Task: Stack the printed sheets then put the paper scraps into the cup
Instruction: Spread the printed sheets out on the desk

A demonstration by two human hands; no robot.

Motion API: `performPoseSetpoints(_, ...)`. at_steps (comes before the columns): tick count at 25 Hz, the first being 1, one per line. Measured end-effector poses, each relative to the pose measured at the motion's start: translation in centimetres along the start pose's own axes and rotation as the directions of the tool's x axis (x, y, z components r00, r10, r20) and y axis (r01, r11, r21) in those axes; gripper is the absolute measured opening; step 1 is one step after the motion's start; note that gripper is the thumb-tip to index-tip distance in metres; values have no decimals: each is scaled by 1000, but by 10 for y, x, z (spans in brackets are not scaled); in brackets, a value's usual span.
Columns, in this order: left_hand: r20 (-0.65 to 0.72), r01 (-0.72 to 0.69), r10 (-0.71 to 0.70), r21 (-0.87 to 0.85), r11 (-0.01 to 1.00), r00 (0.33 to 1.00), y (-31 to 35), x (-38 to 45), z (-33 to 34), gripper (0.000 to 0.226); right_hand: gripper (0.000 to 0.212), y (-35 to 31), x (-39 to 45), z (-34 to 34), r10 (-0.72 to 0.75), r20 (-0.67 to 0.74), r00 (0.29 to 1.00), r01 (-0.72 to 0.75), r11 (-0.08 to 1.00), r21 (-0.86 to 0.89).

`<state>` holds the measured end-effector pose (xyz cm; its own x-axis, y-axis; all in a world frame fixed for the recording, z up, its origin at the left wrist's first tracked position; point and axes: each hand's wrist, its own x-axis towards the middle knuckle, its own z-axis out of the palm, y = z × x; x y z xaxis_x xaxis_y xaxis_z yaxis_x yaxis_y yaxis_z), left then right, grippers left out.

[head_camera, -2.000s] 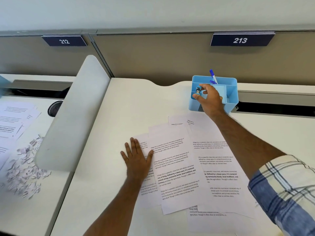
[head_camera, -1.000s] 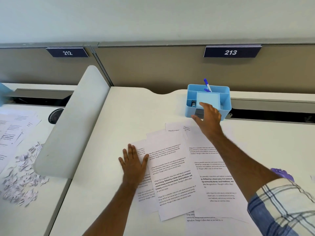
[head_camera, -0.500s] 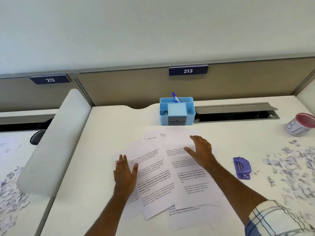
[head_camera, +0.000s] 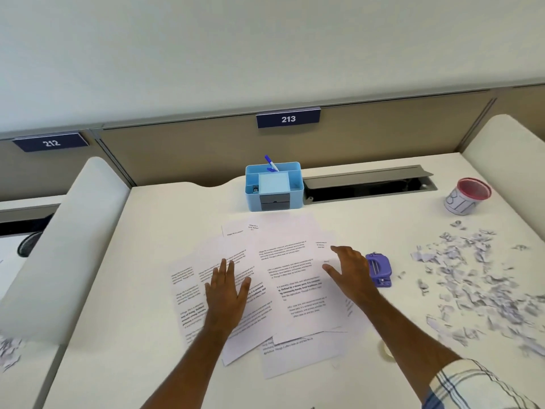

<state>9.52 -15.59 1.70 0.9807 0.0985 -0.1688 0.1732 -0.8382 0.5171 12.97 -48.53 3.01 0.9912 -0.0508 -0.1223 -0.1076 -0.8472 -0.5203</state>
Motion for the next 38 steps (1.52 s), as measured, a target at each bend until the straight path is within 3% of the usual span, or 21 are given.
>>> performPoseSetpoints(8,41,18,-20,43,999,999,61,-9,42,72,33,70,-12,-33,134,-121,984,-132,991,21)
performPoseSetpoints(12,67,3,-6,39,999,998,83,-16,63,73,38,99,-10,-49,262,-106,959,-256,964,68)
performPoseSetpoints(15,90,-15,11,46,999,996,96,-19,76,75,43,112,-6,-55,316,-73,946,-317,948,-2)
performPoseSetpoints(21,72,-57,53,56,997,996,126,-21,97,126,35,133,9,-51,385,117,915,-383,923,-38)
performPoseSetpoints(24,78,-62,57,57,996,995,137,-19,101,123,28,140,17,-46,373,185,909,-384,923,25)
performPoseSetpoints(29,121,-48,30,149,988,992,142,-7,102,77,35,152,26,-44,273,168,947,-305,929,211)
performPoseSetpoints(35,135,-65,36,220,973,990,138,15,101,98,30,145,44,-57,130,-24,991,-110,911,397)
performPoseSetpoints(38,143,-72,36,254,964,989,139,27,98,106,22,132,64,-68,101,-27,995,-73,857,510)
